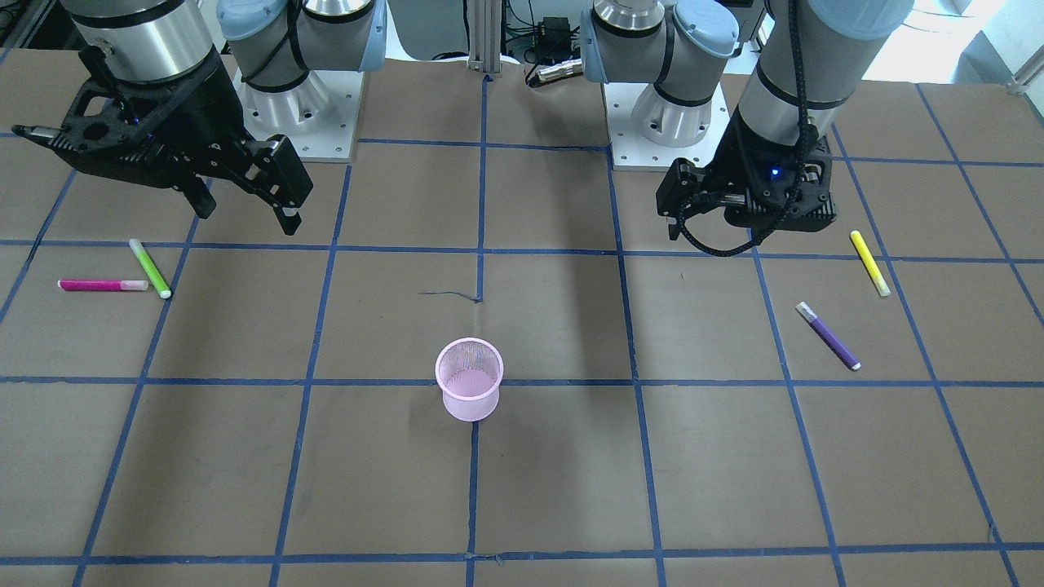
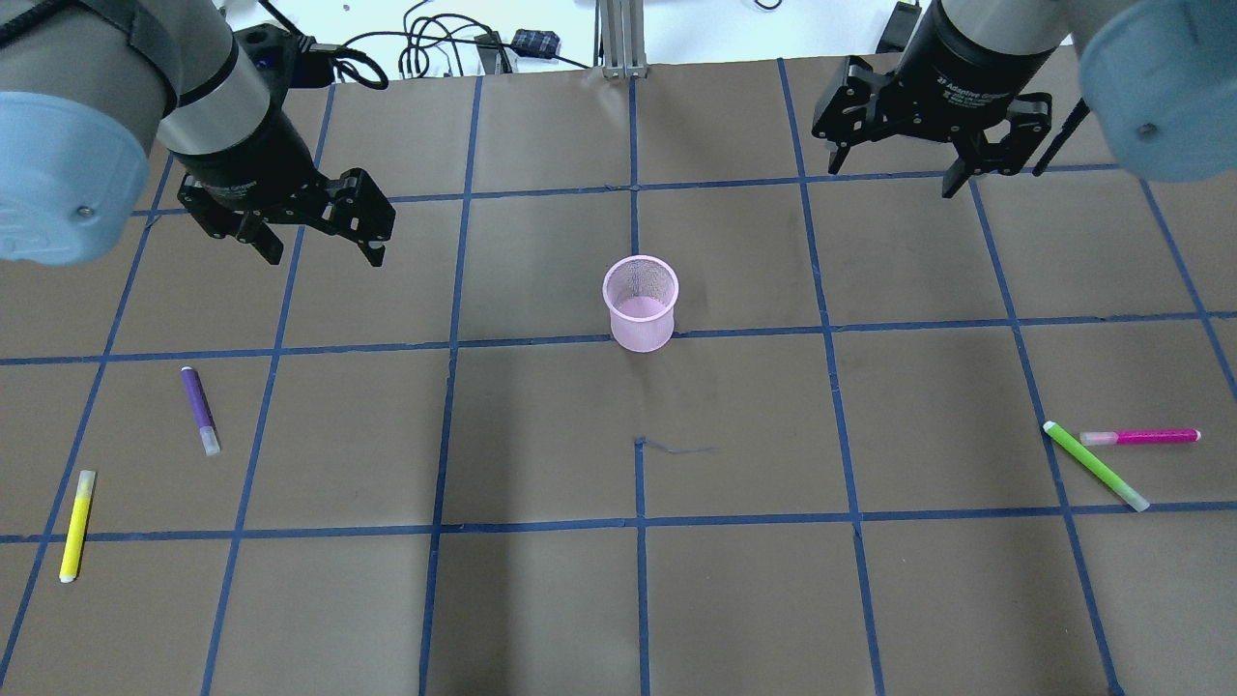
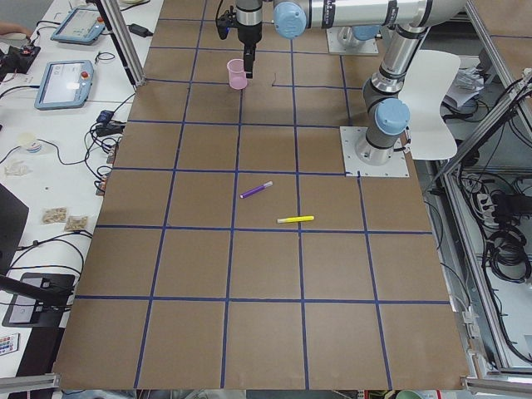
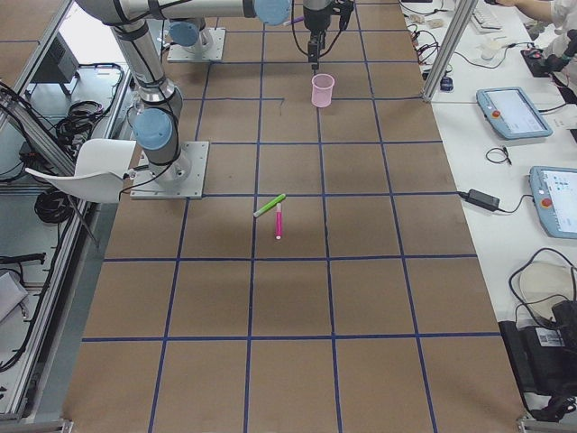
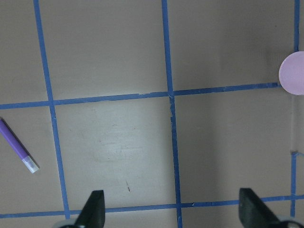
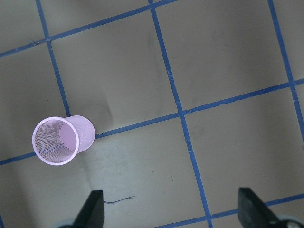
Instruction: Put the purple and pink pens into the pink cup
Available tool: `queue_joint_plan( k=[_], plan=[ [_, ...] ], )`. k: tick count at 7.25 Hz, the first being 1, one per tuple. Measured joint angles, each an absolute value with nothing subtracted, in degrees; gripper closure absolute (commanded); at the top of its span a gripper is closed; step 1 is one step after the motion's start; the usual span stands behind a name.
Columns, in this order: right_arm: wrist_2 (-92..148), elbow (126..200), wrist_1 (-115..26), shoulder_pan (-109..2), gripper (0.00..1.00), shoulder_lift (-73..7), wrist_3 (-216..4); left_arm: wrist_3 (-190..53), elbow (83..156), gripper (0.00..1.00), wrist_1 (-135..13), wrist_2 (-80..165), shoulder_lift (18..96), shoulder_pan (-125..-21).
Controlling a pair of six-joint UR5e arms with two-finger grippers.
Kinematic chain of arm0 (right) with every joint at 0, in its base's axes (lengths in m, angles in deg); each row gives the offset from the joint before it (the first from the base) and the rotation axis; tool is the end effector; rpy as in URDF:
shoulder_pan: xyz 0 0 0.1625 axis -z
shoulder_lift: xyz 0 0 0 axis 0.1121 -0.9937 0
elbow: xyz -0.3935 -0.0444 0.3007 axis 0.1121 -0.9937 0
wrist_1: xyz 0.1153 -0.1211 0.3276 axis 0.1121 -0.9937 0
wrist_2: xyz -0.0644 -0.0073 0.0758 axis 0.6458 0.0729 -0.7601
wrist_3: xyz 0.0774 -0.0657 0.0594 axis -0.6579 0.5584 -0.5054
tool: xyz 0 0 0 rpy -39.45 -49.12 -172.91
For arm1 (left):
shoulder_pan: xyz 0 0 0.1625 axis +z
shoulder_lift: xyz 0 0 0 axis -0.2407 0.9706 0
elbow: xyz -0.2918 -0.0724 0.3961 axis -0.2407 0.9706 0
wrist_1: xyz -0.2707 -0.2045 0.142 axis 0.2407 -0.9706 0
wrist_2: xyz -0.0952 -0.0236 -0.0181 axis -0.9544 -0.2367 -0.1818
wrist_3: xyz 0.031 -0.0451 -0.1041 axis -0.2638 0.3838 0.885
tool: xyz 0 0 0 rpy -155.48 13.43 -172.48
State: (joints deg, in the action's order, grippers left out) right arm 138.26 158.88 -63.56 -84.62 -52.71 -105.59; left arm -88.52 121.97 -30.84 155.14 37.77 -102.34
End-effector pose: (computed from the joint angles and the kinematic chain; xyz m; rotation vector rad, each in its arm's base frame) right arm 0.1474 -0.4538 0.5608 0.3985 3.0449 -0.1706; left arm -0.1190 -0.4498 0.5168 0.1054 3.1227 0.0045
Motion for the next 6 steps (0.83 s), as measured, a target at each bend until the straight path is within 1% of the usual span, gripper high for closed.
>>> queue_joint_plan(
  k=[4, 6],
  plan=[
    [138.1, 158.9, -63.6, -84.5, 0.0, -52.6, -104.9, -88.5, 122.0, 0.0, -31.4, 154.7, 37.4, -102.3],
    [138.6, 158.5, -62.5, -83.6, 0.0, -52.3, -95.0, -88.5, 122.0, 0.0, -31.4, 154.7, 37.2, -102.3]
  ],
)
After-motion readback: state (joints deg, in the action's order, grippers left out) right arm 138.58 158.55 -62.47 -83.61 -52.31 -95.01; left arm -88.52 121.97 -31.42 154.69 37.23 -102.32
